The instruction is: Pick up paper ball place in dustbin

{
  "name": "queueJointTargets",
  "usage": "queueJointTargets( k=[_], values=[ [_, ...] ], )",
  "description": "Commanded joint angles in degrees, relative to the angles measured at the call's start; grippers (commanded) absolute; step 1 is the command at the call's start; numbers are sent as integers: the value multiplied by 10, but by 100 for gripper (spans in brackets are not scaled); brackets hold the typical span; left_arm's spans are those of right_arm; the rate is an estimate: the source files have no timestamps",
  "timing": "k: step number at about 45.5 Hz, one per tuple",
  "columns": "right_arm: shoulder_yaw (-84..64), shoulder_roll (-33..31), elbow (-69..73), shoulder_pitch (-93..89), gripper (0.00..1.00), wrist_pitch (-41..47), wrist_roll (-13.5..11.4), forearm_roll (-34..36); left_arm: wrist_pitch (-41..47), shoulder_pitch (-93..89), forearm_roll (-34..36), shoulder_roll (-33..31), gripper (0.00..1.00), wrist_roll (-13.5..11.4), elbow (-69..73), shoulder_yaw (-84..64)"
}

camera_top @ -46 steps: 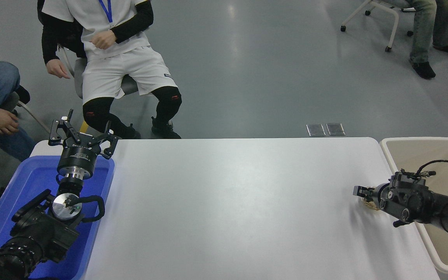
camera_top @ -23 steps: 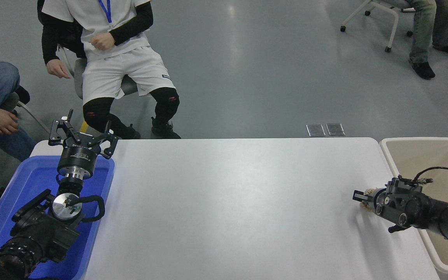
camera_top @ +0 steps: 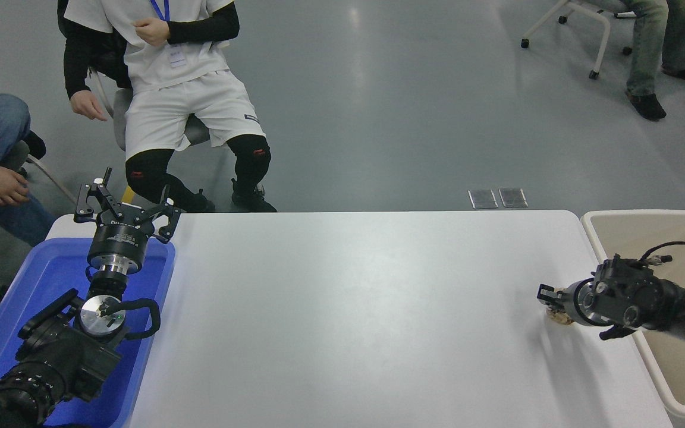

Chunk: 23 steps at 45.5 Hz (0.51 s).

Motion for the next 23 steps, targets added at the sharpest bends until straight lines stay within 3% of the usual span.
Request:
queueJointTargets(
  k=[1, 12, 23],
  values=[
    [-16, -59, 80, 70, 0, 79, 0, -7, 0, 0, 0, 0, 99, 0, 0, 0],
    [-130, -66, 165, 194, 0, 122, 1, -7, 0, 0, 0, 0, 99, 1, 0, 1],
    [-138, -77, 178, 321, 0, 299, 0, 1, 0, 0, 0, 0, 99, 1, 0, 1]
  ],
)
